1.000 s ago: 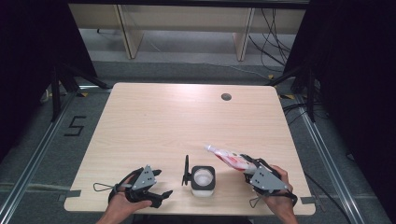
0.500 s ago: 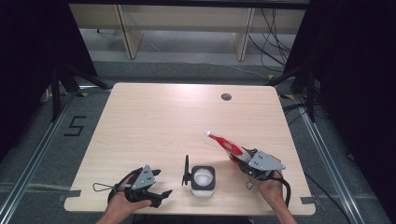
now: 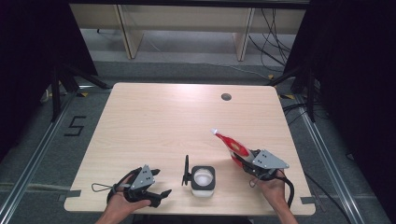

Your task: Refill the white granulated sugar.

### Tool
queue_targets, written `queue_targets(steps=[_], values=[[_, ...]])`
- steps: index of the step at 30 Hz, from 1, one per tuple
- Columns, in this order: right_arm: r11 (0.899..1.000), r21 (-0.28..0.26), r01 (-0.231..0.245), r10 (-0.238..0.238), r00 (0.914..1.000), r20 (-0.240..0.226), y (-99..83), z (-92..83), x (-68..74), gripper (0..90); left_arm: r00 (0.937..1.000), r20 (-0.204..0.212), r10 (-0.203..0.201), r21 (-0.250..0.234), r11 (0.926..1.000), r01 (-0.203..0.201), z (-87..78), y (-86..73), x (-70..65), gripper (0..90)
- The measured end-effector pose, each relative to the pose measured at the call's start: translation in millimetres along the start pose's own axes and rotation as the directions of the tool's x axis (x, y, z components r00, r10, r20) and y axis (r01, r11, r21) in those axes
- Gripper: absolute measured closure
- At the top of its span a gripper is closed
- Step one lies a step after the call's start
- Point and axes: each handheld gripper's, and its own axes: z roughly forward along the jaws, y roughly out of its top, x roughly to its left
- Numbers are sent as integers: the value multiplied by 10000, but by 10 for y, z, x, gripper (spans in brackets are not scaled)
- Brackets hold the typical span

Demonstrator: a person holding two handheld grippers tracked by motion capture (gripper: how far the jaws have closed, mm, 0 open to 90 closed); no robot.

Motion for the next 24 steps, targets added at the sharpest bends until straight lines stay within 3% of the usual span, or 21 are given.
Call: queue_targets(steps=[1,2,3,4,5,7,9,10,13,14,15,16,18,20,22,23,24], values=[[9998,173,-97,100,9998,-174,1,-13,-2,677,9998,67,-205,-185,9996,206,8,-2,-16,187],[9990,215,-397,400,9991,-143,-11,-20,11,676,9999,52,-163,-261,9995,164,12,-3,-8,187],[9992,267,-288,292,9995,-148,-16,-28,-5,676,9997,43,235,-153,9996,-234,4,4,22,188],[9984,239,-514,518,9986,-135,-30,-42,-7,676,9998,17,-174,-178,9997,174,9,-6,0,187],[9983,239,-530,532,9985,-96,-38,-57,-19,676,10000,11,-1,-72,10000,1,2,-8,12,187],[9979,319,-569,574,9982,-144,-53,-95,-45,675,10000,-11,-57,-179,9998,57,5,-10,7,187],[9968,179,-778,776,9969,135,-79,-115,-65,674,10000,-18,55,-68,10000,-55,-3,-6,16,187],[9957,225,-901,897,9958,209,-80,-127,-72,673,9999,2,-128,-182,9998,128,7,-8,0,188],[9930,217,-1164,1160,9931,172,-105,-157,-114,672,10000,14,-23,-151,9999,23,4,-5,2,188],[9911,262,-1307,1302,9912,223,-107,-164,-121,670,9997,10,248,-162,9996,-248,4,-2,20,188],[9905,266,-1345,1338,9906,288,-103,-165,-119,669,9998,7,215,-159,9996,-215,5,-3,20,188],[9896,263,-1415,1406,9895,327,-102,-164,-109,668,10000,-26,-87,-158,9998,86,6,-11,2,188],[9858,400,-1632,1625,9865,204,-94,-169,-80,665,10000,-48,-39,-144,9999,38,3,-12,11,188],[9885,363,-1471,1461,9888,302,-91,-177,-98,655,9997,-63,-224,-193,9996,223,5,-8,3,188],[9793,468,-1968,1959,9804,224,-98,-187,-90,635,9998,-54,-178,-168,9997,178,3,-10,5,188],[9831,414,-1781,1766,9836,381,-106,-196,-117,626,9998,-139,108,86,9999,-107,-10,-8,25,188],[9816,241,-1896,1884,9811,448,-113,-201,-123,617,9999,-150,68,63,10000,-67,-7,-8,23,188]])
